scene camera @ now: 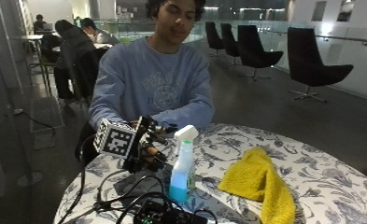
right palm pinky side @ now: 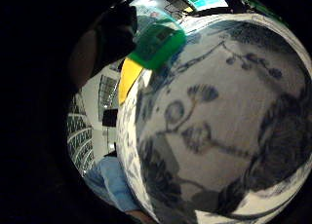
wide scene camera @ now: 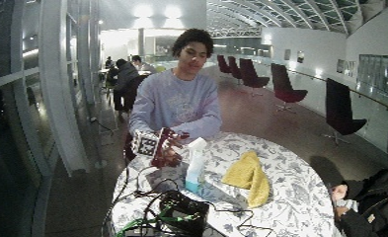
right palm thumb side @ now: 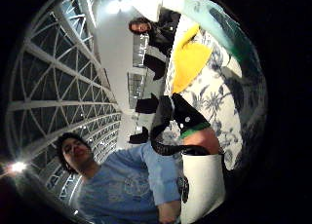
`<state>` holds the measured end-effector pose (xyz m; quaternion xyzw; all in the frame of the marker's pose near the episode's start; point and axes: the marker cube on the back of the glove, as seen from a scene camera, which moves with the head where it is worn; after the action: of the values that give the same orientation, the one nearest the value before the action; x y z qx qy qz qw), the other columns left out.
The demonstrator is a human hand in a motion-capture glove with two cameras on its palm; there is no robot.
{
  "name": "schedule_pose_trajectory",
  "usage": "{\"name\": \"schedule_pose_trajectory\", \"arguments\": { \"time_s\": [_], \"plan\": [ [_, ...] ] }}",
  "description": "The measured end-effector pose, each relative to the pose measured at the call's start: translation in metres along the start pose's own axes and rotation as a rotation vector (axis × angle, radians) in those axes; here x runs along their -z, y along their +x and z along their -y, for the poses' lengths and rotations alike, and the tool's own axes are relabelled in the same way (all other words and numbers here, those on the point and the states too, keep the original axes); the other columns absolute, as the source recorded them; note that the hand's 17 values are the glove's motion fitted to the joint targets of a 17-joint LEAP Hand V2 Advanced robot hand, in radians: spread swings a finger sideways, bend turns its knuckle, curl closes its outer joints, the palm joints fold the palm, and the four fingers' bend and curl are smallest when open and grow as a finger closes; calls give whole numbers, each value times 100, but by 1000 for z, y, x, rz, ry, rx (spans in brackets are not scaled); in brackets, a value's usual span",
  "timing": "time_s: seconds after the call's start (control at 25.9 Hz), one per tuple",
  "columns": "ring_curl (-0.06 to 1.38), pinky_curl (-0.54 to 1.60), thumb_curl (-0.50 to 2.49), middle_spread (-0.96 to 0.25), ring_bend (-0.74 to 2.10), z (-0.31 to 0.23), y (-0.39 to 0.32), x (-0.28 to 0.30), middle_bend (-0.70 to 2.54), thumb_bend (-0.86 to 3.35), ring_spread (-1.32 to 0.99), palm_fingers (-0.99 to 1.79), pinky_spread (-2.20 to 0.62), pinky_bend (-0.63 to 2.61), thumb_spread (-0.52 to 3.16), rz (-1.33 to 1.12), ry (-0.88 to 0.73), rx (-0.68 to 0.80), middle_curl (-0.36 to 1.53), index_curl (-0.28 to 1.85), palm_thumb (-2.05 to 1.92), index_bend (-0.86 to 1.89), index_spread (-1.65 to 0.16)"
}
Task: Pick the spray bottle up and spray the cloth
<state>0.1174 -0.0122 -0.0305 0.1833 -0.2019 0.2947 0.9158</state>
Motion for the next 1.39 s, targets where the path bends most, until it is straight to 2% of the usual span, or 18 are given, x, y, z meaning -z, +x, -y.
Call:
{"name": "schedule_pose_trajectory", "arguments": {
  "time_s": [0.35, 0.62, 0.85, 1.08, 1.39],
  "plan": [
    [29, 36, 39, 2, 37, 58, 22, -19, 22, 3, 7, 31, 23, 54, 106, -74, 76, -83, 33, 18, 67, 9, -40],
    [29, 36, 38, 3, 39, 86, 21, -27, 28, -1, 7, 31, 24, 54, 102, -103, 67, -70, 35, 16, 69, 7, -40],
    [32, 34, 38, 0, 54, 88, 26, -36, 34, -3, 5, 47, 26, 50, 96, -148, 122, -69, 37, 13, 68, 4, -36],
    [36, 34, 44, -4, 63, 92, 24, -37, 40, 6, 0, 61, 24, 49, 93, -135, 142, -55, 40, 12, 89, 6, -33],
    [39, 35, 51, -6, 70, 81, 4, -46, 41, 6, -1, 67, 23, 48, 89, 15, 60, 72, 42, 12, 98, 5, -32]
  ]
}}
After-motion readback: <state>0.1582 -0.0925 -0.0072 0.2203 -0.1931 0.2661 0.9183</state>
